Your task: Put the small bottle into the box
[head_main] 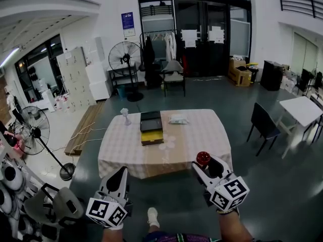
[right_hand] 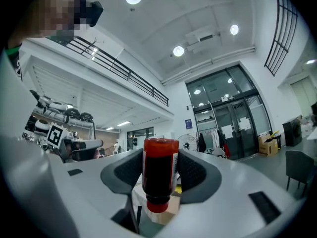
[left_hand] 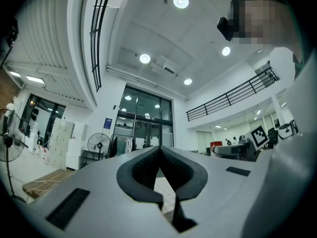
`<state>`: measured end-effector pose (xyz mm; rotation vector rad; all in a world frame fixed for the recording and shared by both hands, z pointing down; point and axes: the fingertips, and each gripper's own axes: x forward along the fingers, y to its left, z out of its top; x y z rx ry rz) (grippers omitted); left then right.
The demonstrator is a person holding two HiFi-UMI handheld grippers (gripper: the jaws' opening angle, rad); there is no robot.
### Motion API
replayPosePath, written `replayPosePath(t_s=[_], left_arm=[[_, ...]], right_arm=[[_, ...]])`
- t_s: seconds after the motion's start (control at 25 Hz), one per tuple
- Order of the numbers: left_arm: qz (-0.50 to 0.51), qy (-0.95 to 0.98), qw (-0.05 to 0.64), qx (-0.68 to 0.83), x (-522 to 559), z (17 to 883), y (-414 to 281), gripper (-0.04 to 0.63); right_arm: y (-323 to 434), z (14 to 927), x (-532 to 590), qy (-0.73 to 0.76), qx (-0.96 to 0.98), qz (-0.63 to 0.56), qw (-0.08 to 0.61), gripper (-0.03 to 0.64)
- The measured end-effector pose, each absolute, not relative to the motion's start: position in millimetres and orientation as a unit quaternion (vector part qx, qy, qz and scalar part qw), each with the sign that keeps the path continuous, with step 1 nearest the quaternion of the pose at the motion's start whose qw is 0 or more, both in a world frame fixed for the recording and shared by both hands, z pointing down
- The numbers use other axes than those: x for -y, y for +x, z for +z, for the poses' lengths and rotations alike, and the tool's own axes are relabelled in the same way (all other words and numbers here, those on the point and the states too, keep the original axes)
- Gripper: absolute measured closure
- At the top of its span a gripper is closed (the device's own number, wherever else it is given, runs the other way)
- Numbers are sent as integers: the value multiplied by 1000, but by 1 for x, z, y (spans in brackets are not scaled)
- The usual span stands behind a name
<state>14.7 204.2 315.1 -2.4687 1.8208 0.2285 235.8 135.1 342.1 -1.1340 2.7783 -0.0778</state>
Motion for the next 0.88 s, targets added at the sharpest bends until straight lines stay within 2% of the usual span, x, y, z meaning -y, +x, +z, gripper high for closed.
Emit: replayPosePath(t_s=[0.88], left_arm=[[68, -785, 17, -615, -139, 326, -29, 572]], right_arm=[[190, 347, -60, -352, -934, -26, 56, 394]])
